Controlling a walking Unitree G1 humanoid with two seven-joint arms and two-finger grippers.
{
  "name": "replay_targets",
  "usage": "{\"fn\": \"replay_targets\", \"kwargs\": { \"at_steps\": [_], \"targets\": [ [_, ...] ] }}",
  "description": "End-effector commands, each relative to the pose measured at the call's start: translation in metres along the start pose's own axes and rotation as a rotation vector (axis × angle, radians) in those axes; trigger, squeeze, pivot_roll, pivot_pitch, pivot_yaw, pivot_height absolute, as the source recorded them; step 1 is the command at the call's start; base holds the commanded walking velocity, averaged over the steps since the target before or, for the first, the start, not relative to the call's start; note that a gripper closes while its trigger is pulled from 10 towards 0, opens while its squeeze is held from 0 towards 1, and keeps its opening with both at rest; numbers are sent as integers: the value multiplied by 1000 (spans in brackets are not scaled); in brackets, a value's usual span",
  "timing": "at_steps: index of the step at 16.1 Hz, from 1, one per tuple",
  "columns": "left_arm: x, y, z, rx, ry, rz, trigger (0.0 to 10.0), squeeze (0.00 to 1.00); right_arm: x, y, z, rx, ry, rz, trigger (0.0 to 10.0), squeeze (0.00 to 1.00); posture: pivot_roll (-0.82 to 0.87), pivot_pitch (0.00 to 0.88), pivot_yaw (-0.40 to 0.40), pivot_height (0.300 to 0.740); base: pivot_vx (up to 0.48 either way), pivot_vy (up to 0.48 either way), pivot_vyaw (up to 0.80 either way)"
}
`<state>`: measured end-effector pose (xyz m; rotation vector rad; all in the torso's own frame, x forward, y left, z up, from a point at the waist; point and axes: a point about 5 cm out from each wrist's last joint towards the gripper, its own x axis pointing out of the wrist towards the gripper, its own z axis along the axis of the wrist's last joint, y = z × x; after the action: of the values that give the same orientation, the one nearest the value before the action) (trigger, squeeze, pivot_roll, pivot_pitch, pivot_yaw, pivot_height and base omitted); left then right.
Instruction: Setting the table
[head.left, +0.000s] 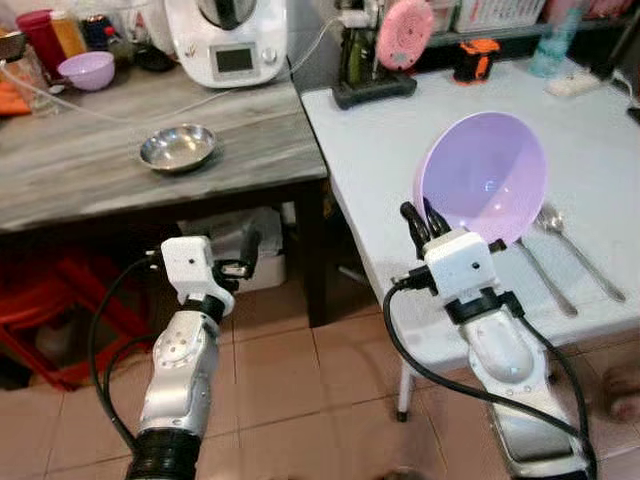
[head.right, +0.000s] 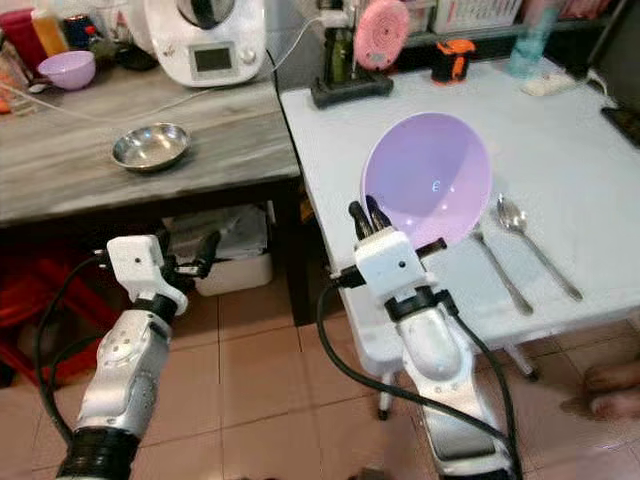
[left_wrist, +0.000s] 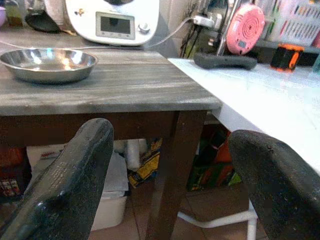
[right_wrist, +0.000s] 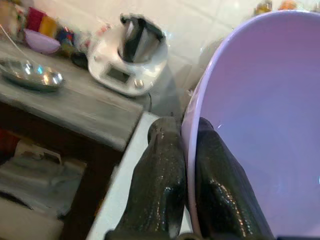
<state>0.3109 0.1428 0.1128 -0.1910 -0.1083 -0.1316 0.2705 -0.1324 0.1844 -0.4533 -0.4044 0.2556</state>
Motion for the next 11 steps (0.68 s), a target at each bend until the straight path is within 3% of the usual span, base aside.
{"fn": "replay_targets", "kwargs": {
  "at_steps": [1,5,11],
  "targets": [
    [0,5,0,21,4,12,10000,0,1,1,6,2,-29,3,10000,0,-161,107,84,740,0,382,0],
    [1,8,1,31,2,28,10000,0,0,3,7,9,-31,11,10000,0,-159,107,86,740,0,388,0],
    [2,11,1,41,3,47,10000,0,-1,5,6,19,-31,20,10000,0,-156,105,90,740,0,387,681]
  ]
}}
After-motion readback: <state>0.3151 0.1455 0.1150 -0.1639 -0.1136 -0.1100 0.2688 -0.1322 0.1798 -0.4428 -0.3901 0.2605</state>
